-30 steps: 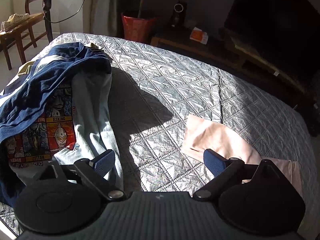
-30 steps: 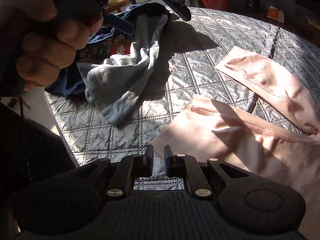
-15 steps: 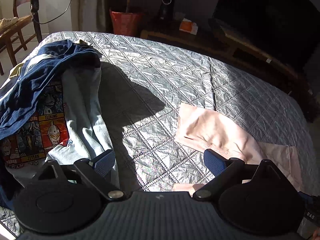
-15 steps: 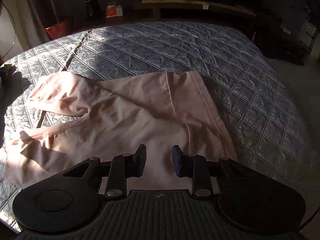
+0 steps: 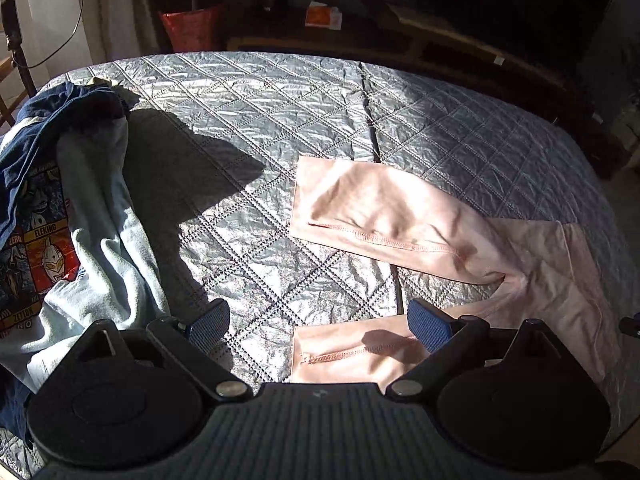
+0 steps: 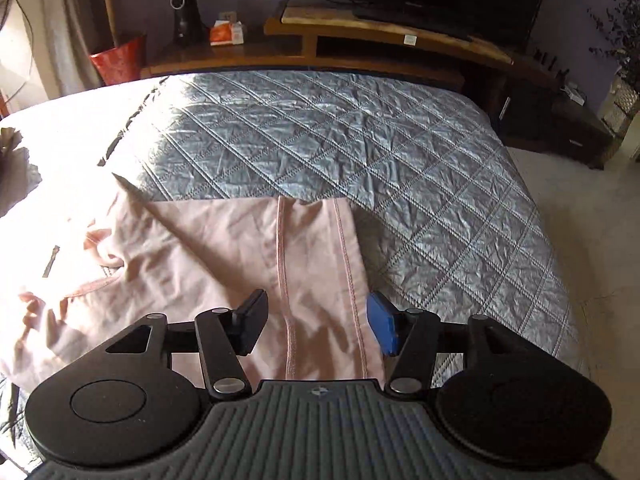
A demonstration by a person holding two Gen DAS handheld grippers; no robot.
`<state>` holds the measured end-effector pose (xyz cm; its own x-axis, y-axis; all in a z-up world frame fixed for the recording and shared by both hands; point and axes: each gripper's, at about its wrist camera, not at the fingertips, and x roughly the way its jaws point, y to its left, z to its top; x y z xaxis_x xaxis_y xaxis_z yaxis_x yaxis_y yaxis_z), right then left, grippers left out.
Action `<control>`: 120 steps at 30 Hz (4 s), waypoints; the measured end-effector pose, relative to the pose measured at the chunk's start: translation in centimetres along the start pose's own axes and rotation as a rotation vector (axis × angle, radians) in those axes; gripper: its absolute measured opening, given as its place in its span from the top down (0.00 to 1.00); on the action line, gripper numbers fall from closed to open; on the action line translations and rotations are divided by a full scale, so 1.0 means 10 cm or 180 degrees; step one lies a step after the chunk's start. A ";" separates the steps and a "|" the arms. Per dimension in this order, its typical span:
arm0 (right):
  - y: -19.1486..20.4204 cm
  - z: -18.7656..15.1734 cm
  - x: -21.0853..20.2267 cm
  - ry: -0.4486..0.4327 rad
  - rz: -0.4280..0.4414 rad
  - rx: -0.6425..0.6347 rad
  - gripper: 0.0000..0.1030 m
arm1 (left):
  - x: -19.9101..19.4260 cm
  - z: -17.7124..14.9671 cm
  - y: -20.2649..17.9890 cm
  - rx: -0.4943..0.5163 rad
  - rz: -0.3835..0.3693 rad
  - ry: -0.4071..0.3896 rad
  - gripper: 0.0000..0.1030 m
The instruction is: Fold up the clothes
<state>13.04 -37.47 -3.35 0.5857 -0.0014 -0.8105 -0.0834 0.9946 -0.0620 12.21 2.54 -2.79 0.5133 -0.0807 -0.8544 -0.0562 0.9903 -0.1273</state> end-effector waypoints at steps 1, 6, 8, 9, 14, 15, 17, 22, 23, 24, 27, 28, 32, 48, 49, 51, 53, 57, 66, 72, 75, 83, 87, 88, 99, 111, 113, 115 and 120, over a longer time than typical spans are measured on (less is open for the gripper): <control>0.02 0.16 0.08 -0.0083 -0.0007 -0.0101 0.36 | 0.01 0.01 0.01 -0.0018 0.0006 0.0002 0.08; 0.00 0.63 0.76 0.0134 -0.0071 -0.0351 0.25 | 0.10 0.00 0.01 -0.0008 0.0059 0.0083 0.08; -0.08 0.66 1.07 0.0441 -0.0028 -0.0326 0.24 | 0.10 0.00 0.02 -0.0005 0.0059 0.0085 0.08; -0.11 0.63 1.15 0.0462 -0.0095 -0.0264 0.24 | 0.11 0.00 0.03 -0.0004 0.0059 0.0086 0.08; -0.30 0.49 1.37 0.0534 0.0074 0.0420 0.29 | 0.15 0.03 0.10 -0.0078 0.0093 0.0110 0.08; -0.30 0.48 1.36 0.0490 0.0099 0.0449 0.32 | 0.16 0.03 0.12 -0.0103 0.0098 0.0124 0.08; -0.32 0.49 1.31 0.0380 0.0110 0.0471 0.79 | 0.18 0.03 0.13 -0.0119 0.0095 0.0143 0.08; -0.44 0.58 1.08 -0.0050 -0.0301 0.0528 0.87 | 0.21 0.02 0.07 -0.0088 0.0100 0.0164 0.08; -0.42 0.58 1.09 -0.0008 -0.0493 0.0402 0.84 | 0.22 0.02 0.05 -0.0082 0.0106 0.0173 0.08; -0.39 0.58 1.10 0.0043 -0.0692 0.0267 0.82 | 0.23 0.01 0.04 -0.0080 0.0109 0.0182 0.08; -0.11 0.49 1.03 -0.0185 -0.1472 -0.0562 0.65 | 0.24 0.01 0.01 -0.0074 0.0100 0.0196 0.08; -0.05 0.51 0.94 -0.0337 -0.1394 -0.0565 0.62 | 0.24 0.01 0.01 -0.0072 0.0099 0.0194 0.08; 0.33 0.62 0.64 -0.0660 -0.0384 -0.0332 0.51 | 0.22 0.01 0.01 -0.0069 0.0082 0.0167 0.08; 2.47 1.39 1.24 -0.0422 0.1085 -0.1411 0.46 | 0.15 0.14 0.37 -0.0449 0.0180 0.0093 0.08; 2.50 1.41 1.31 -0.0347 0.1110 -0.1453 0.47 | 0.15 0.14 0.39 -0.0459 0.0182 0.0088 0.08; 2.55 1.46 1.46 -0.0178 0.1173 -0.1520 0.47 | 0.14 0.14 0.42 -0.0479 0.0192 0.0086 0.08; 2.59 1.45 1.58 -0.0054 0.1207 -0.1520 0.47 | 0.14 0.14 0.45 -0.0513 0.0176 0.0097 0.08; 2.66 1.38 1.73 0.0020 0.1295 -0.1555 0.46 | 0.13 0.15 0.46 -0.0530 0.0134 0.0101 0.08; 2.46 1.42 1.25 -0.0385 0.1246 -0.1315 0.99 | 0.14 0.16 0.54 -0.0639 0.0171 0.0098 0.08; 2.38 1.23 0.50 -0.0950 0.0946 -0.1432 0.99 | 0.09 0.18 0.60 -0.0736 0.0210 0.0038 0.08; 2.40 0.84 0.00 -0.1229 0.0879 -0.1410 0.98 | 0.07 0.20 0.62 -0.0731 0.0267 -0.0002 0.08; 2.74 -0.51 -0.29 -0.0820 0.0707 -0.1127 0.98 | 0.02 0.20 0.59 -0.0723 0.0261 -0.0050 0.08; 2.82 -0.82 -0.16 -0.0349 0.0889 -0.1172 0.91 | 0.05 0.18 0.49 -0.0610 0.0258 -0.0038 0.08; 2.78 -0.83 -0.22 -0.0298 0.0987 -0.1164 0.76 | 0.06 0.17 0.47 -0.0582 0.0260 -0.0030 0.08; 0.51 0.16 0.03 -0.0017 0.0566 0.1165 0.63 | 0.12 0.13 0.37 -0.0498 0.0215 0.0044 0.08; -0.46 0.52 1.24 0.0737 0.0659 0.2556 0.70 | 0.26 -0.17 -0.26 0.0223 -0.0036 0.0272 0.08; -0.44 0.55 1.33 0.0737 0.0585 0.2593 0.70 | 0.28 -0.22 -0.33 0.0318 -0.0047 0.0301 0.08; -0.42 0.59 1.42 0.0751 0.0511 0.2593 0.70 | 0.32 -0.27 -0.38 0.0385 -0.0034 0.0345 0.08; -0.36 0.73 1.50 0.0763 0.0322 0.2340 0.71 | 0.41 -0.38 -0.44 0.0517 0.0063 0.0453 0.08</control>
<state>28.03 -40.30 -11.03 0.4063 0.1539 -0.9007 0.4777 0.8044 0.3530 11.29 -2.53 -7.64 0.3868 -0.0647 -0.9199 0.0796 0.9962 -0.0366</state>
